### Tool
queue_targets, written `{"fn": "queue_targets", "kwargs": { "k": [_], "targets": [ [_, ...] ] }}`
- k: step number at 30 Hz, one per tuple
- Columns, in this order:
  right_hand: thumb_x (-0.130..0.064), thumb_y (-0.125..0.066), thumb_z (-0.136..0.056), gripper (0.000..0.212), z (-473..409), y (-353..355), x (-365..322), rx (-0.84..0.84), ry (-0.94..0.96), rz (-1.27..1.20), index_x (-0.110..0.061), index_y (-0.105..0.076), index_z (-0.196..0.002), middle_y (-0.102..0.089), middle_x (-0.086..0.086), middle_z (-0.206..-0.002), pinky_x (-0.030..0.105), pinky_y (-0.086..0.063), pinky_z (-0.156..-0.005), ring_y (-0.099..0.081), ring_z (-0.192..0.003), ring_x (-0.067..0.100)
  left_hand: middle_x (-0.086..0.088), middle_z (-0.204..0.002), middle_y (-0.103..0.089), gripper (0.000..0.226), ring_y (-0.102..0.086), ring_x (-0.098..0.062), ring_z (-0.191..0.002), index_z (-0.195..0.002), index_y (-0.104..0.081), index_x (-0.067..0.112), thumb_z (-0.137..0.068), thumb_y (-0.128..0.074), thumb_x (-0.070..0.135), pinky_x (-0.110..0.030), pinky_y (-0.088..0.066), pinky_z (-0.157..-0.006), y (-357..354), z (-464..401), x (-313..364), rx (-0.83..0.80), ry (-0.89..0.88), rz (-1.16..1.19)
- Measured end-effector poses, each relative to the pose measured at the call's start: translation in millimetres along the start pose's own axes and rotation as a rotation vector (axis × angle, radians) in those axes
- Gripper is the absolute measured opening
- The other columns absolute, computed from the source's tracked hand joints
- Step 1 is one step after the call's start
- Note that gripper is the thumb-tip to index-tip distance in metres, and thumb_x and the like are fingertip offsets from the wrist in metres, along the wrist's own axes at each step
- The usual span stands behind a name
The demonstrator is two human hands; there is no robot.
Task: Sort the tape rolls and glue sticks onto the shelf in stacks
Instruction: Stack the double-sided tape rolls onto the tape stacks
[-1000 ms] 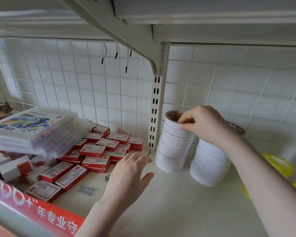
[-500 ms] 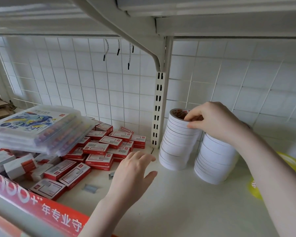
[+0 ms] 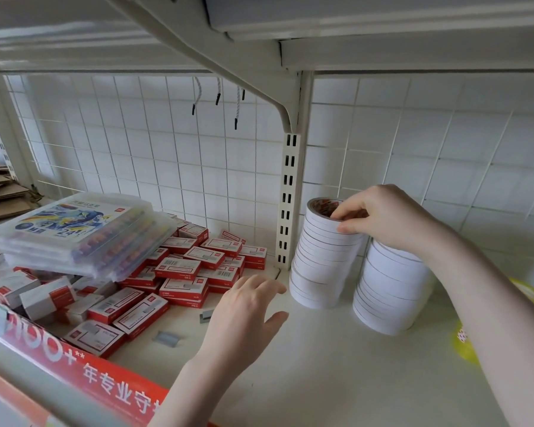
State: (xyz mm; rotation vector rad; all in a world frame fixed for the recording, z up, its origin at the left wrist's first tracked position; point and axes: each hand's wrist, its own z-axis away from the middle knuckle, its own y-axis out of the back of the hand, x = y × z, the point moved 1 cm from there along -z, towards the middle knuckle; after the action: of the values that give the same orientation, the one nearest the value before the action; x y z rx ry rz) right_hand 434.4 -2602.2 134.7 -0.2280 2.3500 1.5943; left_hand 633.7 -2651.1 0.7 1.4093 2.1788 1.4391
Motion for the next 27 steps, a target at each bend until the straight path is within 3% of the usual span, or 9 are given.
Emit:
{"fn": "queue_targets", "kwargs": {
  "k": [7,12,15,19,27],
  "targets": [
    [-0.023,-0.066,-0.085,0.017,3,-5,7,0.033,0.114,0.099,-0.022,-0.071,-0.101,-0.067,-0.003,-0.098,0.037,-0.044,-0.086,-0.058,-0.092,0.02,0.017,-0.121,-0.051,0.035,-0.042,-0.004,-0.114,-0.122,-0.053,0.031,-0.088,-0.057,0.04,-0.01,-0.023,-0.077,-3,1,6,-0.029,0.026,-0.016],
    [-0.016,-0.057,-0.091,0.017,26,6,15,0.336,0.21,0.148,-0.017,-0.071,-0.1,-0.065,0.0,-0.09,0.033,-0.042,-0.073,-0.057,-0.088,0.023,0.015,-0.118,-0.054,0.034,-0.046,-0.007,-0.11,-0.119,-0.055,0.028,-0.087,-0.059,0.039,-0.014,-0.032,-0.082,-4,8,17,-0.013,0.057,-0.015],
    [-0.01,-0.058,-0.088,0.013,54,15,32,0.472,0.189,0.171,-0.013,-0.07,-0.089,-0.064,0.001,-0.083,0.033,-0.043,-0.068,-0.057,-0.083,0.027,0.017,-0.119,-0.052,0.034,-0.045,-0.005,-0.11,-0.12,-0.054,0.029,-0.088,-0.057,0.04,-0.013,-0.031,-0.081,-6,16,34,-0.006,0.082,-0.018],
    [-0.014,-0.056,-0.087,0.016,100,22,60,0.578,0.152,0.181,-0.012,-0.071,-0.092,-0.066,0.006,-0.085,0.032,-0.044,-0.065,-0.059,-0.078,0.031,0.019,-0.12,-0.05,0.033,-0.043,-0.003,-0.112,-0.12,-0.053,0.031,-0.089,-0.055,0.042,-0.014,-0.033,-0.083,-14,28,67,0.002,0.123,-0.013],
    [-0.028,-0.043,-0.084,0.034,217,28,129,0.601,-0.006,0.165,-0.009,-0.071,-0.086,-0.069,0.009,-0.087,0.036,-0.05,-0.064,-0.065,-0.076,0.033,0.017,-0.118,-0.051,0.032,-0.045,-0.006,-0.112,-0.119,-0.053,0.03,-0.089,-0.055,0.042,-0.017,-0.035,-0.085,-40,53,156,0.059,0.159,0.015]
  ]
}}
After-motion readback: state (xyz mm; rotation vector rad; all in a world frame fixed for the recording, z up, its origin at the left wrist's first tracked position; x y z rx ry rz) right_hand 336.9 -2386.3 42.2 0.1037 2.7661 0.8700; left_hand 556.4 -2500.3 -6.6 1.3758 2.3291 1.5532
